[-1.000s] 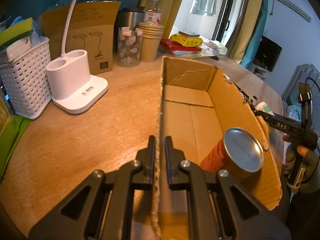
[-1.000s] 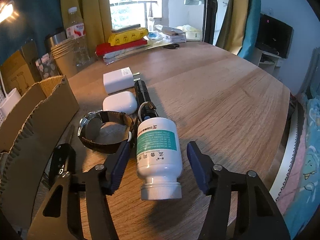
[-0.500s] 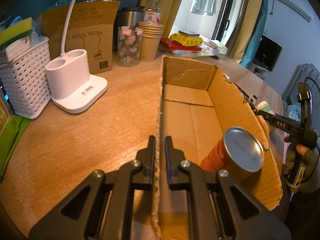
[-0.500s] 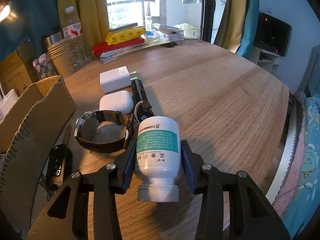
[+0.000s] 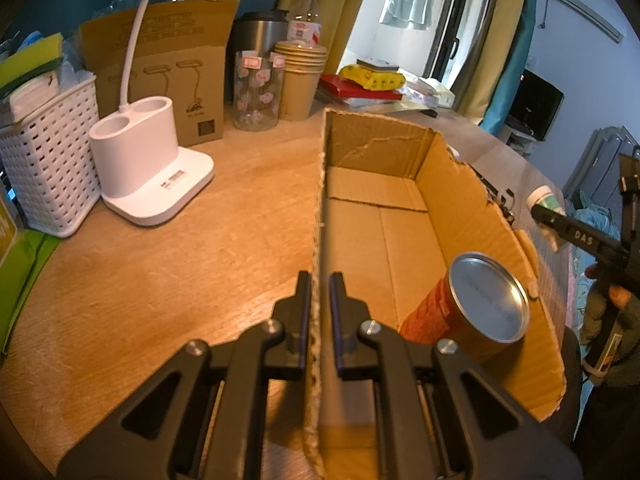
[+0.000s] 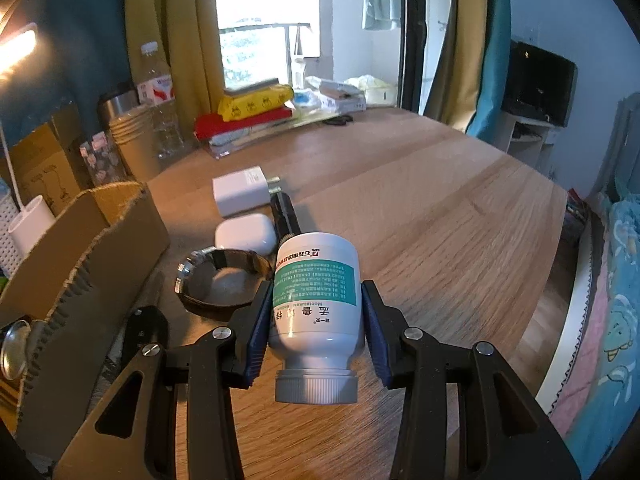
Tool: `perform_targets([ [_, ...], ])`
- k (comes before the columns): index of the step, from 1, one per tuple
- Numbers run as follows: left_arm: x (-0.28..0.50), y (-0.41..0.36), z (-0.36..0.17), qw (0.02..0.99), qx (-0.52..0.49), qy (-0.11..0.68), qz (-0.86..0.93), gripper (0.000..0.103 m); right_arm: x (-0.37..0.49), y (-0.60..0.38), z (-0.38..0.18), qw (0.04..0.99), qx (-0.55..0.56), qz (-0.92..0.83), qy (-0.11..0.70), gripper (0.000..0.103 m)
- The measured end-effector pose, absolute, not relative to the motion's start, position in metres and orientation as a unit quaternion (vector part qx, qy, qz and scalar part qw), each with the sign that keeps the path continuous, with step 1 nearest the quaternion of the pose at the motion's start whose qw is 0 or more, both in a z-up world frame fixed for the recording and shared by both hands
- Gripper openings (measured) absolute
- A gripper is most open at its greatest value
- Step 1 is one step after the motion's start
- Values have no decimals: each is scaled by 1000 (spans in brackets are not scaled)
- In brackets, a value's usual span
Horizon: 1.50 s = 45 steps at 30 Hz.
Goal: Organize rigid objects
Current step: 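Lift the pill bottle with the right tool and carry it over the box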
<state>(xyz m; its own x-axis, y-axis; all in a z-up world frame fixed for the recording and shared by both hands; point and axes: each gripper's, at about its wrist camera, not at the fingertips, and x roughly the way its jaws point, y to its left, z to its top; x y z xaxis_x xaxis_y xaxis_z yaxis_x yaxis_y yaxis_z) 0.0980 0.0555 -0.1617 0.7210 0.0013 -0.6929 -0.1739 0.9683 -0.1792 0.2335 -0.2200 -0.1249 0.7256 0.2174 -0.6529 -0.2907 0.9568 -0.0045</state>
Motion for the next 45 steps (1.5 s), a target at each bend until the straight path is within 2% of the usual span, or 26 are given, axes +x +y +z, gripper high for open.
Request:
perform_targets([
  [25, 98, 56, -162, 920, -117, 371, 47, 9, 184, -159, -66, 934, -85, 212, 275, 45],
  [45, 99, 56, -161, 920, -117, 371, 47, 9, 156, -85, -68, 909, -122, 291, 271, 45],
])
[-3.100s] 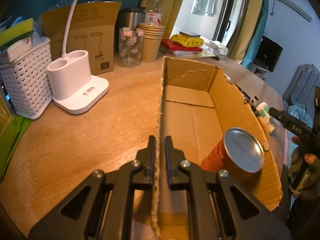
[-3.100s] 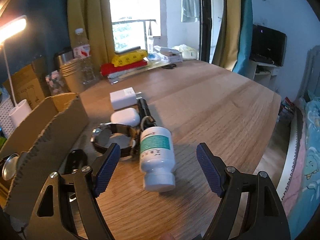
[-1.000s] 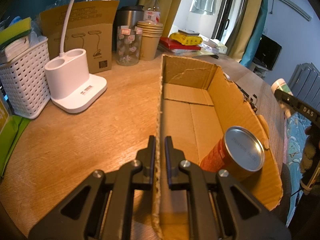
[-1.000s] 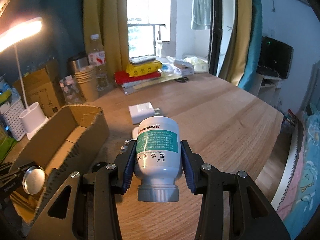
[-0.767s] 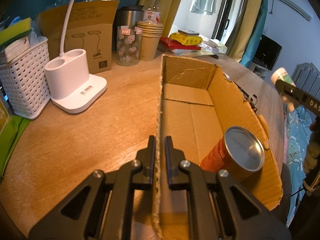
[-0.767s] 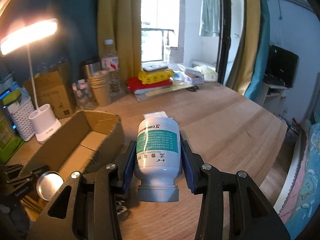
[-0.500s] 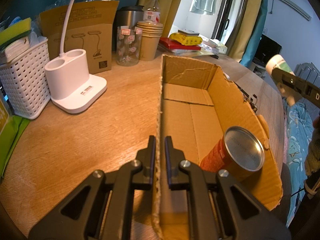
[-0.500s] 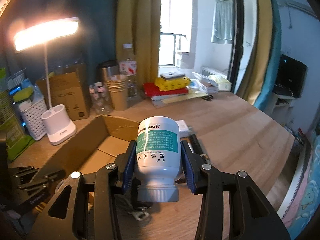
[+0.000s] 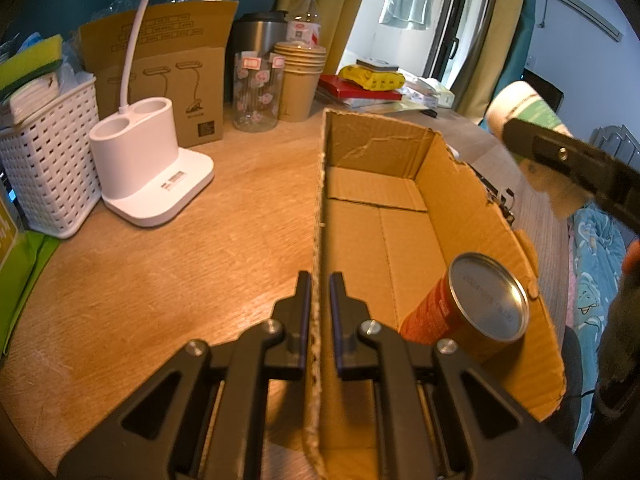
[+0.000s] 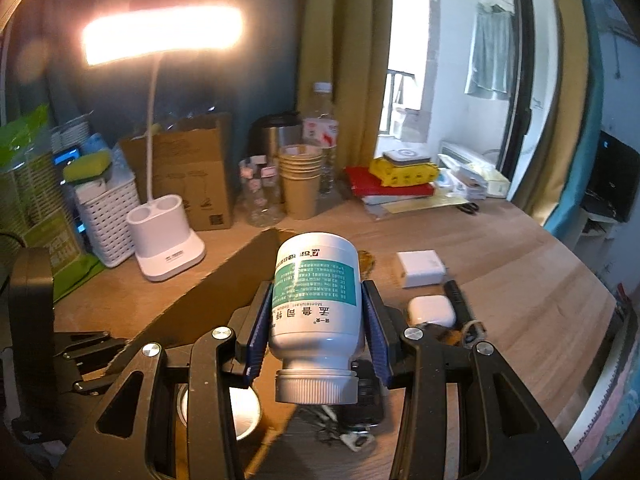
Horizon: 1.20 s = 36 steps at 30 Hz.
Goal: Organize rigid objects
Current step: 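Lift the pill bottle with the right tool and carry it over the box, then lower the pill bottle into the box beside the tin and open the right tool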
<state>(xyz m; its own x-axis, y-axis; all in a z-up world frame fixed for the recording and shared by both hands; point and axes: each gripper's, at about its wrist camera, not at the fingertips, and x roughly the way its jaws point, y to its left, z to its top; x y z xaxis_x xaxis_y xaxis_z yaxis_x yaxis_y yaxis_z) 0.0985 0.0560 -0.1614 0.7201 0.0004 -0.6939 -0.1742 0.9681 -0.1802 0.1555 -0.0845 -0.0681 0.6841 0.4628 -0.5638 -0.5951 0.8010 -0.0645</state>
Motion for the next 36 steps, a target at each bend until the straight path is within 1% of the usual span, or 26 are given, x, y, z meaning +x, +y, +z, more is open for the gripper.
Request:
perform_targets([
  [15, 99, 56, -161, 920, -117, 371, 47, 9, 172, -56, -103, 888, -130, 306, 317, 45],
  [22, 99, 56, -161, 920, -117, 371, 47, 9, 175, -51, -120, 876, -156, 295, 348, 45],
  [29, 99, 55, -163, 920, -117, 372, 46, 9, 170, -54, -122, 875, -170, 283, 353, 45],
  [31, 98, 55, -163, 919, -118, 372, 47, 9, 169, -54, -122, 875, -173, 286, 351, 47],
  [32, 98, 55, -163, 919, -118, 372, 47, 9, 168, -54, -121, 874, -173, 287, 352, 52],
  [34, 97, 54, -163, 920, -117, 372, 47, 9, 167, -53, -120, 873, -173, 293, 350, 57],
  [36, 98, 56, -163, 919, -118, 372, 47, 9, 165, -54, -119, 874, -174, 292, 348, 57],
])
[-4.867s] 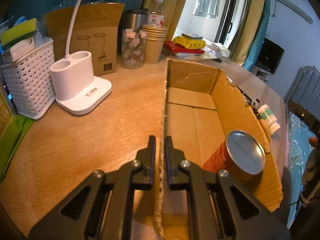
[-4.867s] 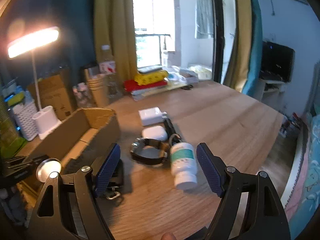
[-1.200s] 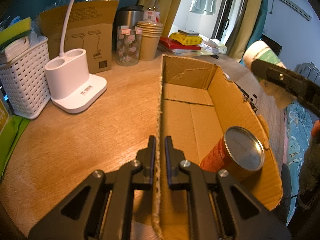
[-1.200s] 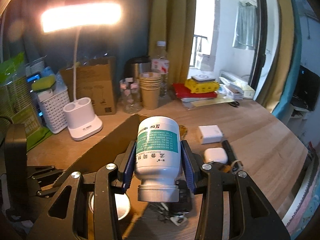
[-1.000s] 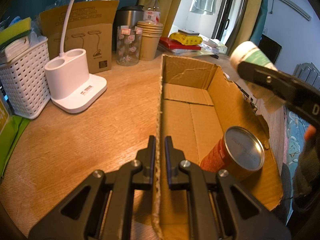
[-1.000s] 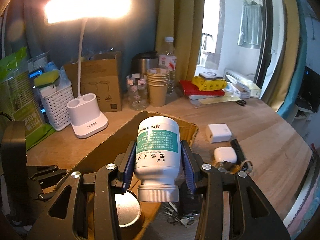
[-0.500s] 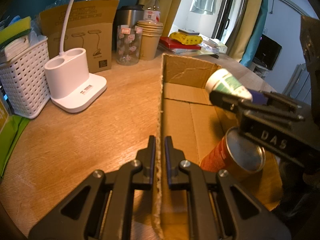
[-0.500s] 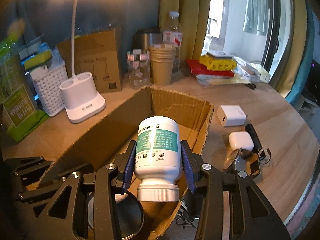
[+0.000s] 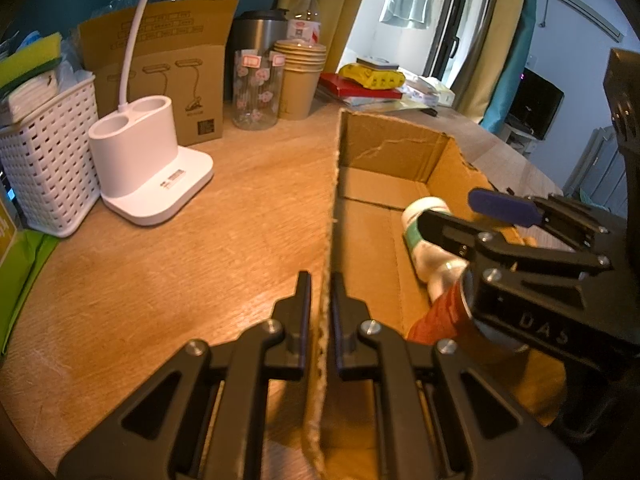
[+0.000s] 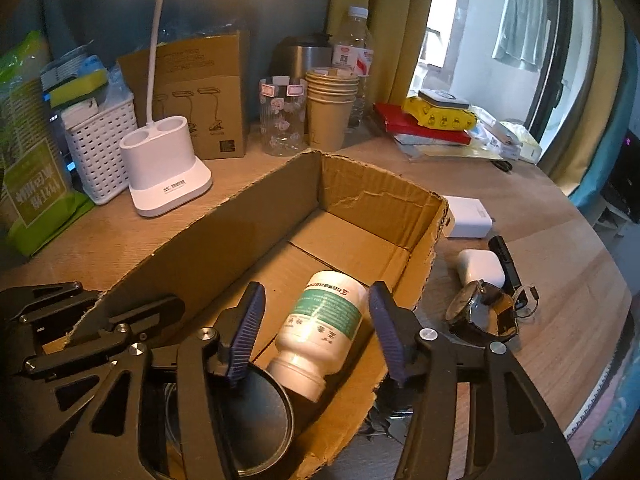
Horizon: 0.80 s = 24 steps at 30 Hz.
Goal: Organize rigid objects
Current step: 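Lower the pill bottle into the box beside the tin and open the right tool, then move the right tool to the black car key fob and grasp it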
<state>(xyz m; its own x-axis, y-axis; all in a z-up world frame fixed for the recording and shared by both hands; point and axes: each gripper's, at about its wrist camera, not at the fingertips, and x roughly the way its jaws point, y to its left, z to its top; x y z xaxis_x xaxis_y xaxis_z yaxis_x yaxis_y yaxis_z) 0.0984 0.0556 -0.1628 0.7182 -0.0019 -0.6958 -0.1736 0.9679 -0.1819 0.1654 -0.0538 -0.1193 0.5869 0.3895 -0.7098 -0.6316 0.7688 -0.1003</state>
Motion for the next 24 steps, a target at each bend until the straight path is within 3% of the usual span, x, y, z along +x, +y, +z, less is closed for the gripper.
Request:
perform_targets([
  [24, 98, 56, -162, 919, -118, 373, 46, 9, 170, -117, -70, 920, -92, 246, 292, 67],
])
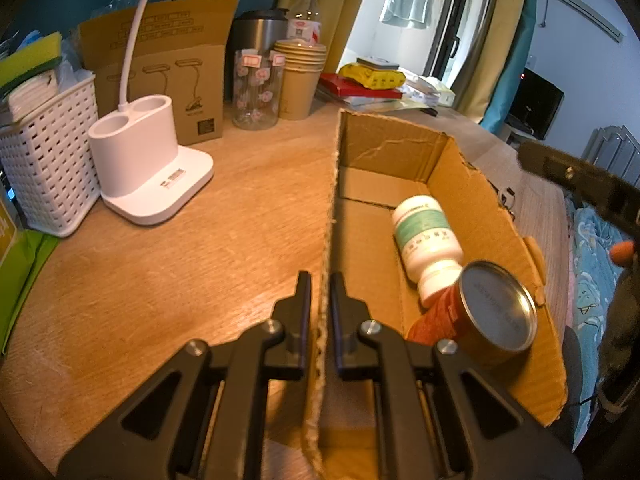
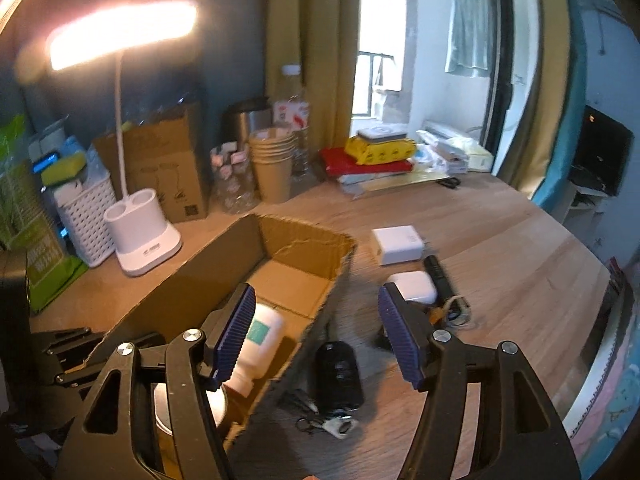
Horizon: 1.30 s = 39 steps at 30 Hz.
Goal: Organize rigid objects
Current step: 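Move the right tool to the black car key fob and grasp it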
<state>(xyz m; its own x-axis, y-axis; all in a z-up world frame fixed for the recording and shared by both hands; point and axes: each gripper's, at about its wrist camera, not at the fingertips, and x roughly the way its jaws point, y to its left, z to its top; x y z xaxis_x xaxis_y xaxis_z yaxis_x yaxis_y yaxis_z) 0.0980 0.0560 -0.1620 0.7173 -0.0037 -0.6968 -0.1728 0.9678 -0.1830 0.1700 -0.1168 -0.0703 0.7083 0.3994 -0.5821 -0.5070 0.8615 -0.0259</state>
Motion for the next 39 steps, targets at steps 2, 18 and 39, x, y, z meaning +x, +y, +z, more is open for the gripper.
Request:
perform_targets([
  [2, 98, 56, -162, 919, -118, 373, 46, 9, 170, -122, -68, 922, -90, 242, 288, 69],
  [18, 99, 58, -162, 919, -119, 373, 46, 9, 178, -153, -78, 927, -81, 217, 296, 74],
  [39, 100, 59, -162, 919, -120, 373, 46, 9, 190, -151, -126, 898, -109, 248, 346, 74],
])
